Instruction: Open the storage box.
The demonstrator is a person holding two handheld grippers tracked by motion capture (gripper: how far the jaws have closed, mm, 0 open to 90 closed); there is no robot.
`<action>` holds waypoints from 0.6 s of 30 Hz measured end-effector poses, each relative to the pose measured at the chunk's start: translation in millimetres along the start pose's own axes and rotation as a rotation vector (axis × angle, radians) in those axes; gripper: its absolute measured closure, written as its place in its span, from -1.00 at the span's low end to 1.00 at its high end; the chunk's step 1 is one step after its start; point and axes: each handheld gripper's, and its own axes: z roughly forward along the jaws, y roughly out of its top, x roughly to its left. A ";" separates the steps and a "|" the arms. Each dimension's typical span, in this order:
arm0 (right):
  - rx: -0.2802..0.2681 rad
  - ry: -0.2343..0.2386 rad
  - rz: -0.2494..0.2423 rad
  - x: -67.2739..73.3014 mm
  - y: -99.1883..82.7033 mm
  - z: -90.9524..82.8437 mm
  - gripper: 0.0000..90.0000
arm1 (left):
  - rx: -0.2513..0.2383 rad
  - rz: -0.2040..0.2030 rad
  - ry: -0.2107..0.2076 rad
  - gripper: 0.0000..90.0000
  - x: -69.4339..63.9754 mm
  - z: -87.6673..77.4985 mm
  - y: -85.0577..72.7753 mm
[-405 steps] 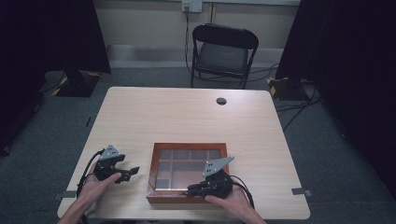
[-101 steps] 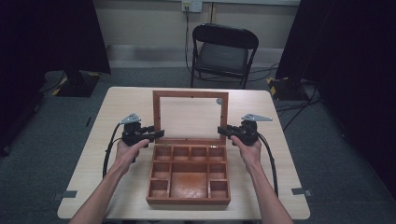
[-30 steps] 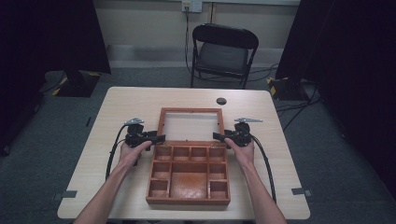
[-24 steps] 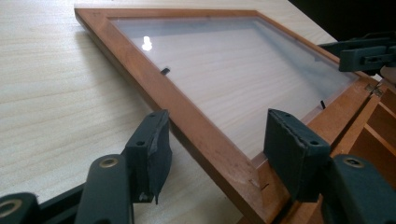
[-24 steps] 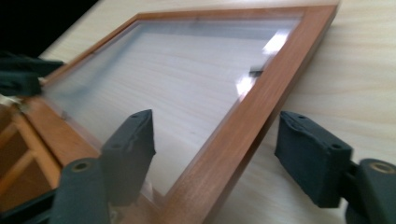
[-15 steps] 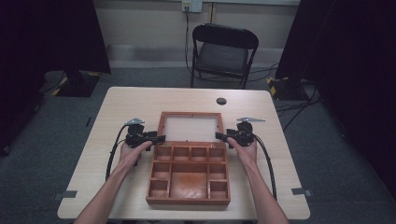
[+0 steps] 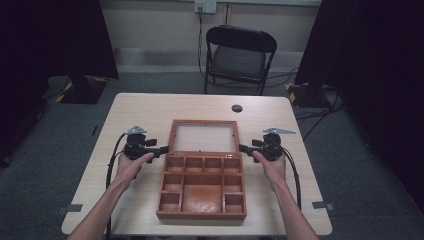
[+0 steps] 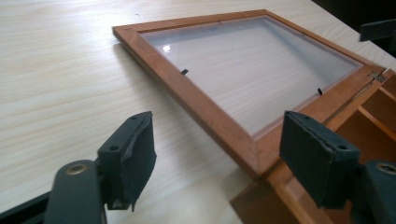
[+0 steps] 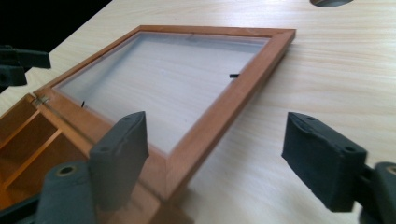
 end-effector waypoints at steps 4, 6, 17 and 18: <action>0.019 -0.024 -0.029 -1.8 -3.8 -17.9 -0.65 | -0.006 0.011 0.021 -0.46 -0.3 -12.2 -4.8; 0.026 -0.032 -0.046 -3.9 -7.4 -26.4 -0.66 | -0.002 0.018 0.018 -0.50 -1.4 -17.8 -7.8; 0.061 -0.123 -0.097 -3.6 -36.4 -67.3 -0.67 | 0.062 0.036 0.081 -0.58 5.2 -40.4 -32.2; 0.056 -0.134 -0.099 -3.4 -38.7 -71.7 -0.67 | 0.068 0.044 0.091 -0.58 5.4 -41.8 -36.3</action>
